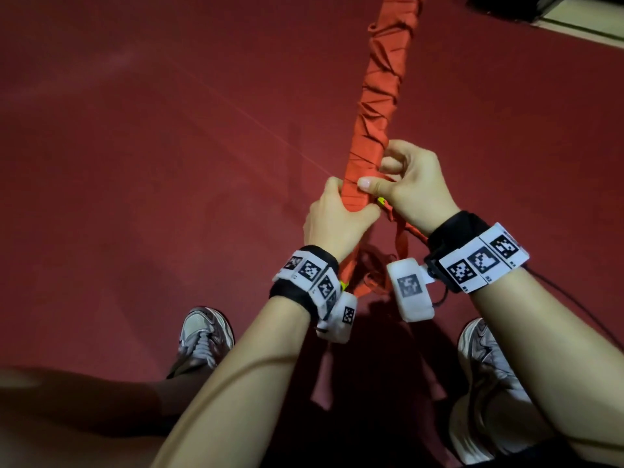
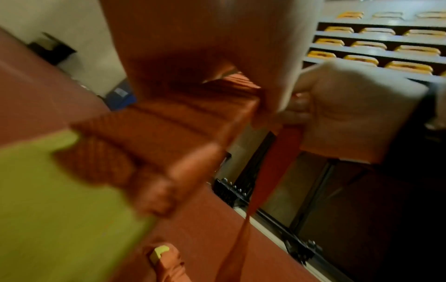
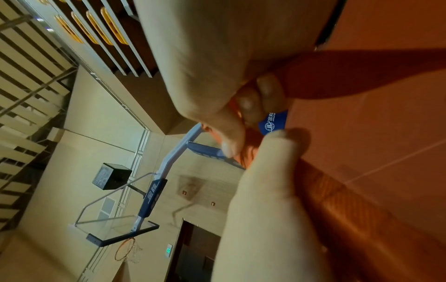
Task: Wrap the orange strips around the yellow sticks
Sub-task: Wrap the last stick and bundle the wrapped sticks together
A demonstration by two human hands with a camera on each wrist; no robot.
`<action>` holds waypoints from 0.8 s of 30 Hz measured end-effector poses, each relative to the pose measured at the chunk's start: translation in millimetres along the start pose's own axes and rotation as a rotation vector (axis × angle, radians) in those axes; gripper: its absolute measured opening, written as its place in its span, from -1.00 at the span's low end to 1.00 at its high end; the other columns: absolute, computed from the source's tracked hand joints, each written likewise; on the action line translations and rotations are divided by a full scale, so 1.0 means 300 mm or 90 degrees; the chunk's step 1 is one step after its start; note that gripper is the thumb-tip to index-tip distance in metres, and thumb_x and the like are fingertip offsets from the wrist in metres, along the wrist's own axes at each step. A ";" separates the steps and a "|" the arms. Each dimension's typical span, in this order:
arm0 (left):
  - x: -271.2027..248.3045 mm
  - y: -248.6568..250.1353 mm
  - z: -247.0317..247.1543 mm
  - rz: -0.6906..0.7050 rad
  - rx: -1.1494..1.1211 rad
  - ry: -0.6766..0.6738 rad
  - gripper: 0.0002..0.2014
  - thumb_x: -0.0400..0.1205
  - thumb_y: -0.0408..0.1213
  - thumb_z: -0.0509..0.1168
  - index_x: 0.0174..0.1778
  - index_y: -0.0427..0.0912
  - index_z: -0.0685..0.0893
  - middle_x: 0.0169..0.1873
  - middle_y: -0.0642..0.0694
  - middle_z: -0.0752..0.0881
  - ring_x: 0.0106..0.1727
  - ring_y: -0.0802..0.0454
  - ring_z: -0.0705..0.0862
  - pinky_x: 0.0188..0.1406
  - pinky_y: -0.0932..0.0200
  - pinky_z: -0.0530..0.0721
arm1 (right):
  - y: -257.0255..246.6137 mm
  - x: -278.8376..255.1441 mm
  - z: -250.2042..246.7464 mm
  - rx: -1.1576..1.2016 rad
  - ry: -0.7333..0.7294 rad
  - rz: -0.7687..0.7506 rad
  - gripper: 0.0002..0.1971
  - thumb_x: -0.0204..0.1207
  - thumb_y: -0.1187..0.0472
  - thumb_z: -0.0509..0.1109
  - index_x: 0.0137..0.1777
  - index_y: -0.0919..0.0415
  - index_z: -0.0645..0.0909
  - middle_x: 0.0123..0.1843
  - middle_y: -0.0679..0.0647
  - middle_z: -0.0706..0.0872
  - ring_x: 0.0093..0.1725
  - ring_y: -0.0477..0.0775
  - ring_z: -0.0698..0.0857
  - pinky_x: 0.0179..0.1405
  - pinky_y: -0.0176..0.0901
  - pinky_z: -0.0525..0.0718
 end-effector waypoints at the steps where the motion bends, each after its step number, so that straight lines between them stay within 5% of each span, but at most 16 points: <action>1: -0.002 -0.007 -0.002 -0.018 0.072 0.034 -0.60 0.40 0.12 0.43 0.03 0.05 0.49 -0.16 -0.01 0.78 -0.09 -0.18 0.72 -0.05 -0.07 0.66 | 0.007 -0.002 0.001 -0.016 0.033 0.000 -0.62 0.34 0.38 0.64 0.15 0.28 0.68 -0.12 0.21 0.83 -0.06 0.11 0.85 0.07 0.12 0.82; 5: -0.029 -0.031 0.015 -0.028 0.046 0.107 -0.70 0.52 -0.10 0.43 0.06 -0.03 0.48 -0.12 -0.08 0.76 -0.03 -0.28 0.73 0.00 -0.13 0.67 | 0.014 -0.011 0.011 -0.038 0.072 -0.004 -0.70 0.33 0.41 0.67 -0.11 0.26 0.58 -0.34 -0.14 0.76 -0.28 -0.13 0.76 -0.17 -0.10 0.76; 8: -0.012 -0.049 -0.003 -0.014 -0.041 0.098 -0.83 0.42 -0.14 0.44 -0.25 -0.05 0.56 -0.42 0.06 0.69 -0.28 -0.13 0.65 -0.23 -0.01 0.58 | -0.015 -0.005 0.003 -0.039 0.023 0.006 -0.76 0.47 0.39 0.59 0.08 0.35 0.65 -0.26 0.14 0.73 -0.45 -0.01 0.65 -0.44 -0.16 0.65; 10: -0.003 -0.060 0.000 -0.032 -0.163 0.057 -0.88 0.30 -0.20 0.39 -0.39 -0.04 0.55 -0.57 0.12 0.56 -0.47 -0.04 0.49 -0.39 0.06 0.45 | -0.032 0.009 -0.020 -0.024 -0.001 0.004 -0.81 0.55 0.46 0.49 0.11 0.29 0.69 -0.20 0.14 0.78 -0.53 -0.05 0.59 -0.53 -0.20 0.61; 13: -0.028 -0.060 0.056 -0.118 -0.433 -0.126 -0.83 0.20 -0.41 0.23 -0.35 -0.12 0.49 -0.58 -0.03 0.34 -0.60 0.05 0.25 -0.57 0.23 0.24 | -0.035 0.017 -0.044 -0.014 0.000 -0.023 -0.78 0.52 0.47 0.51 0.13 0.33 0.68 -0.11 0.18 0.78 -0.52 -0.24 0.56 -0.49 -0.39 0.53; 16: -0.074 -0.010 0.102 -0.135 -0.585 -0.405 -0.80 0.18 -0.44 0.16 -0.30 -0.19 0.40 -0.59 -0.04 0.28 -0.65 0.11 0.24 -0.53 0.28 0.22 | -0.003 0.013 -0.042 -0.016 0.001 -0.027 -0.65 0.48 0.34 0.59 0.24 0.31 0.64 -0.02 0.07 0.70 -0.43 -0.32 0.58 -0.41 -0.49 0.48; 17: -0.081 -0.001 0.105 -0.136 -0.615 -0.479 -0.79 0.18 -0.41 0.18 -0.29 -0.20 0.39 -0.60 -0.02 0.30 -0.65 0.12 0.26 -0.51 0.26 0.23 | 0.006 0.012 -0.040 -0.015 -0.010 -0.019 -0.67 0.51 0.29 0.57 0.25 0.33 0.66 -0.07 -0.01 0.68 -0.42 -0.33 0.55 -0.40 -0.51 0.46; 19: -0.085 0.004 0.104 -0.159 -0.636 -0.548 -0.80 0.22 -0.38 0.21 -0.26 -0.21 0.43 -0.58 -0.02 0.34 -0.63 0.11 0.30 -0.50 0.24 0.31 | 0.021 0.012 -0.030 -0.025 -0.065 -0.015 -0.86 0.60 0.26 0.48 -0.06 0.36 0.68 -0.33 -0.21 0.56 -0.47 -0.31 0.43 -0.43 -0.51 0.37; 21: -0.083 -0.004 0.105 -0.185 -0.588 -0.518 -0.87 0.35 -0.40 0.24 -0.21 -0.21 0.49 -0.54 -0.06 0.42 -0.59 0.08 0.39 -0.48 0.23 0.47 | 0.021 0.010 -0.027 -0.043 -0.067 -0.021 -0.74 0.62 0.27 0.46 -0.31 0.19 0.55 -0.51 -0.27 0.43 -0.51 -0.29 0.35 -0.44 -0.51 0.31; 24: -0.049 -0.021 0.094 -0.187 -0.461 -0.325 -0.94 0.58 -0.44 0.37 -0.15 -0.21 0.64 -0.46 -0.12 0.62 -0.49 -0.01 0.60 -0.41 0.14 0.64 | 0.026 0.006 -0.042 -0.054 0.043 -0.009 -0.88 0.54 0.18 0.54 -0.19 0.17 0.70 -0.43 -0.22 0.69 -0.42 -0.27 0.60 -0.31 -0.39 0.56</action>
Point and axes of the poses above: each hand's wrist, its own x-axis towards the middle knuckle, its own z-axis out of the palm, y = z × x, the point moved 5 cm from there along x, towards the middle knuckle
